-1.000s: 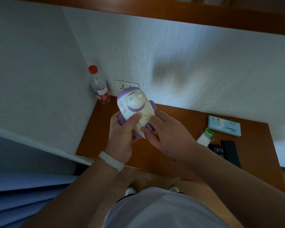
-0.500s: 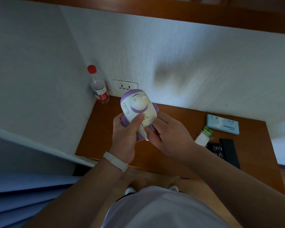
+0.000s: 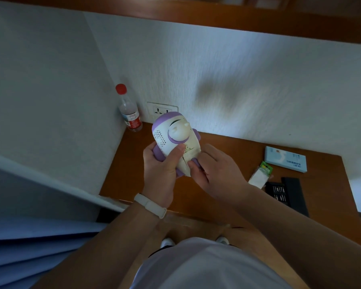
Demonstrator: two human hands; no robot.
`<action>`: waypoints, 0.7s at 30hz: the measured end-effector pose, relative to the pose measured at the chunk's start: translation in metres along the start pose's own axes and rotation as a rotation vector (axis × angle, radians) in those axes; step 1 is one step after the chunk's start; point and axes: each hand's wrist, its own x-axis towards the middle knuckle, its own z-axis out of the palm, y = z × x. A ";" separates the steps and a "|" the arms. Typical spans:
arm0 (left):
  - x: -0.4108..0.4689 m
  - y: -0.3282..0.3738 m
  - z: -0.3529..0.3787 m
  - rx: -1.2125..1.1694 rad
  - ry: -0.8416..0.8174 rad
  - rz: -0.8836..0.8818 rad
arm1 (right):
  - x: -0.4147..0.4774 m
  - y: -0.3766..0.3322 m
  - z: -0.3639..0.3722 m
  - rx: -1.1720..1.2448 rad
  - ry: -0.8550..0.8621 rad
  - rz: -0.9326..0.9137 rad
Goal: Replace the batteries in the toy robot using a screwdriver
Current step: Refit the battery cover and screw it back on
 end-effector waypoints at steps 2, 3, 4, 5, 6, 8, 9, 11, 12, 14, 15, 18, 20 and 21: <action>-0.002 0.001 0.001 -0.006 0.015 -0.002 | 0.000 0.000 0.001 -0.002 0.000 -0.008; -0.003 0.002 0.001 -0.011 0.019 -0.005 | 0.000 0.000 0.001 -0.006 0.000 -0.012; -0.004 0.002 0.002 -0.015 0.021 -0.010 | 0.000 0.000 0.001 -0.011 0.000 -0.015; -0.004 0.003 0.002 -0.017 0.024 -0.015 | 0.000 0.000 0.001 -0.013 0.003 -0.018; -0.005 0.003 0.002 -0.019 0.027 -0.021 | 0.000 0.000 0.000 -0.012 0.006 -0.017; -0.007 0.005 0.002 -0.027 0.028 -0.027 | 0.000 -0.001 0.000 -0.006 0.012 -0.017; -0.006 0.004 0.001 -0.025 0.028 -0.027 | 0.000 -0.001 0.000 -0.004 0.012 -0.020; -0.007 0.004 0.000 -0.015 0.032 -0.029 | -0.001 -0.001 -0.001 0.007 0.004 -0.019; -0.008 0.005 0.001 -0.014 0.033 -0.028 | -0.002 -0.001 -0.001 0.012 0.001 -0.015; -0.010 0.005 0.002 -0.005 0.039 -0.021 | -0.004 -0.001 -0.001 0.016 0.001 -0.010; -0.010 0.004 0.003 0.005 0.050 -0.013 | -0.004 0.000 0.000 0.015 0.005 -0.013; -0.012 0.000 0.006 0.033 0.099 0.006 | -0.007 -0.002 0.000 0.000 0.024 -0.024; -0.014 -0.004 0.007 0.072 0.124 0.027 | -0.009 -0.002 -0.001 0.000 0.022 -0.023; -0.015 -0.005 0.008 0.087 0.131 0.039 | -0.010 -0.003 -0.001 0.000 0.020 -0.016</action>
